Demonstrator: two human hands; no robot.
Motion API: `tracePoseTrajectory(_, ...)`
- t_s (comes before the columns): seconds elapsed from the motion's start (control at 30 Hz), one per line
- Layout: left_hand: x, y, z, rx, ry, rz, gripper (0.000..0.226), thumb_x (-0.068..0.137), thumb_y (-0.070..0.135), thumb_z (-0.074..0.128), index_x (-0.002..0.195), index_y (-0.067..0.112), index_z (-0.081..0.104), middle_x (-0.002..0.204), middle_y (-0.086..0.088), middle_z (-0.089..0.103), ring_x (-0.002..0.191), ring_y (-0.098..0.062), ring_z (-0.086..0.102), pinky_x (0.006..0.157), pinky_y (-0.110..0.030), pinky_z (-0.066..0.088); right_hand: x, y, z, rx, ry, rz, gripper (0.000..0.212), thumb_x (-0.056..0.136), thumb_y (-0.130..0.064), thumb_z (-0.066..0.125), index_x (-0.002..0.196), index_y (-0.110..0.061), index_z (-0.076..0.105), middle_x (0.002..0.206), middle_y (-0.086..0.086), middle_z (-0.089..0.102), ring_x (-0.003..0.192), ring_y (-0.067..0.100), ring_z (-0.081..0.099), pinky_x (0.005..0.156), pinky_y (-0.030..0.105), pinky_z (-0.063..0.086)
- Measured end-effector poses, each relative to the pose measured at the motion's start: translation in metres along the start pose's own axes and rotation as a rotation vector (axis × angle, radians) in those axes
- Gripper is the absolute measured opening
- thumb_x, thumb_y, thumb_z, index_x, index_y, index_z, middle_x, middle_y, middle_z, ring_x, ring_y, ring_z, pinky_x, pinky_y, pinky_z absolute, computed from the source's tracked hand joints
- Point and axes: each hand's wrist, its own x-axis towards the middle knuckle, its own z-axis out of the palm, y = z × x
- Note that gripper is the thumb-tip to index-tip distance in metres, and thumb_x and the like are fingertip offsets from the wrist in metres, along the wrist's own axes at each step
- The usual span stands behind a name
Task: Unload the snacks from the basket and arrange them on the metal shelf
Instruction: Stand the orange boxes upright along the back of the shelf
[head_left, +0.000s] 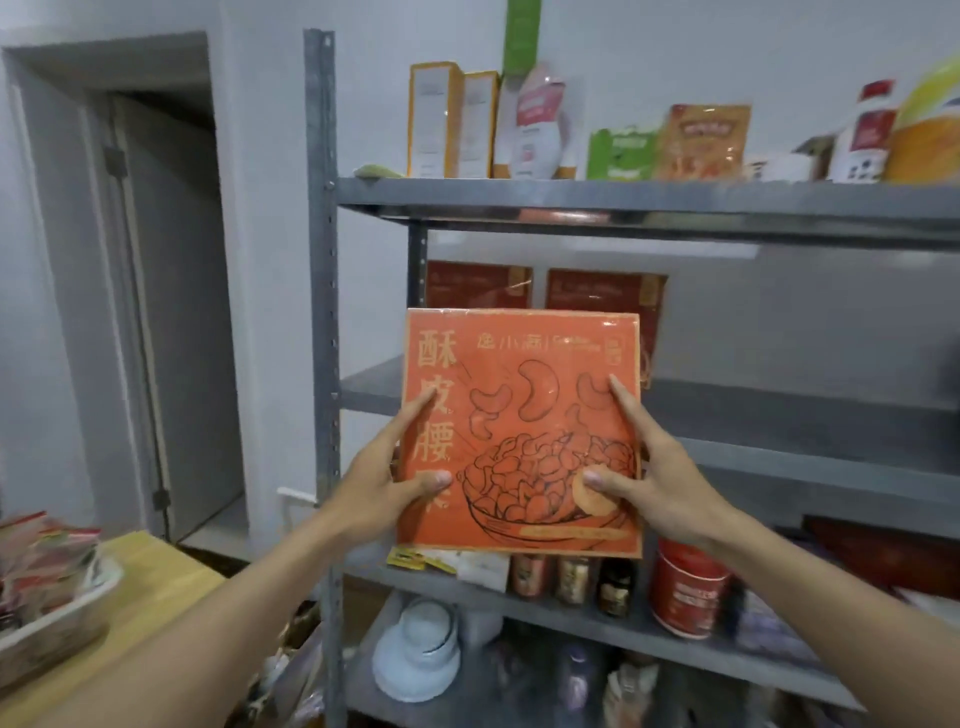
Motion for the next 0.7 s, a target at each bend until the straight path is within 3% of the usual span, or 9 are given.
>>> tracePoseTrajectory(0.2, 0.071, 0.024, 0.116, -0.092, -0.095, 0.049, 0.088, 0.085, 0.005, 0.070, 0.140, 0.059, 0.028, 0.132, 0.009, 0.054, 0.108, -0.008, 0.064, 0.080, -0.027, 0.057, -0.016, 0.047, -0.119, -0.070, 0.116, 0.013, 0.106, 0.083, -0.007, 0.073, 0.149, -0.054, 0.006, 0.131, -0.033, 0.040, 0.125, 0.003, 0.053, 0.105, 0.042, 0.047)
tracePoseTrajectory(0.3, 0.110, 0.030, 0.160, -0.102, -0.135, 0.084, 0.090, 0.084, 0.005, 0.071, 0.140, 0.061, 0.029, 0.141, 0.007, 0.047, 0.112, -0.012, 0.062, 0.084, -0.029, 0.057, -0.015, 0.072, -0.166, -0.103, 0.185, 0.033, 0.109, 0.082, -0.008, 0.075, 0.148, -0.058, 0.004, 0.140, -0.020, 0.045, 0.126, 0.009, 0.054, 0.105, 0.046, 0.047)
tracePoseTrajectory(0.4, 0.150, 0.031, 0.199, -0.126, -0.181, 0.108, 0.090, 0.084, 0.003, 0.070, 0.138, 0.061, 0.028, 0.141, 0.006, 0.045, 0.106, -0.011, 0.065, 0.079, -0.026, 0.057, -0.005, 0.099, -0.204, -0.134, 0.248, 0.049, 0.110, 0.081, -0.009, 0.076, 0.145, -0.064, 0.004, 0.144, -0.015, 0.046, 0.127, 0.008, 0.054, 0.106, 0.047, 0.046)
tracePoseTrajectory(0.5, 0.198, 0.027, 0.233, -0.115, -0.209, 0.161, 0.091, 0.084, 0.002, 0.070, 0.140, 0.059, 0.026, 0.142, 0.013, 0.044, 0.113, -0.004, 0.060, 0.084, -0.024, 0.055, 0.014, 0.125, -0.239, -0.163, 0.286, 0.036, 0.111, 0.080, -0.010, 0.077, 0.146, -0.062, 0.005, 0.137, -0.027, 0.045, 0.125, 0.002, 0.053, 0.108, 0.046, 0.044)
tracePoseTrajectory(0.57, 0.232, 0.019, 0.253, -0.121, -0.232, 0.176, 0.092, 0.084, 0.003, 0.070, 0.144, 0.056, 0.024, 0.141, 0.015, 0.044, 0.117, -0.005, 0.058, 0.090, -0.030, 0.055, 0.029, 0.142, -0.260, -0.181, 0.313, 0.036, 0.112, 0.080, -0.009, 0.077, 0.146, -0.062, 0.004, 0.132, -0.035, 0.042, 0.123, -0.001, 0.053, 0.109, 0.045, 0.043)
tracePoseTrajectory(0.63, 0.265, 0.013, 0.273, -0.118, -0.253, 0.183, 0.092, 0.085, 0.006, 0.069, 0.142, 0.061, 0.022, 0.141, 0.014, 0.040, 0.119, -0.009, 0.056, 0.094, -0.038, 0.055, 0.045, 0.156, -0.281, -0.180, 0.343, 0.043, 0.113, 0.080, -0.008, 0.076, 0.144, -0.065, 0.003, 0.135, -0.030, 0.044, 0.125, 0.004, 0.053, 0.108, 0.049, 0.043)
tracePoseTrajectory(0.7, 0.295, 0.007, 0.292, -0.128, -0.270, 0.184, 0.094, 0.085, 0.005, 0.068, 0.138, 0.067, 0.022, 0.140, 0.016, 0.038, 0.119, -0.008, 0.055, 0.093, -0.038, 0.055, 0.060, 0.170, -0.299, -0.174, 0.350, 0.062, 0.112, 0.081, -0.008, 0.075, 0.145, -0.063, 0.001, 0.137, -0.026, 0.043, 0.123, 0.004, 0.054, 0.107, 0.049, 0.044)
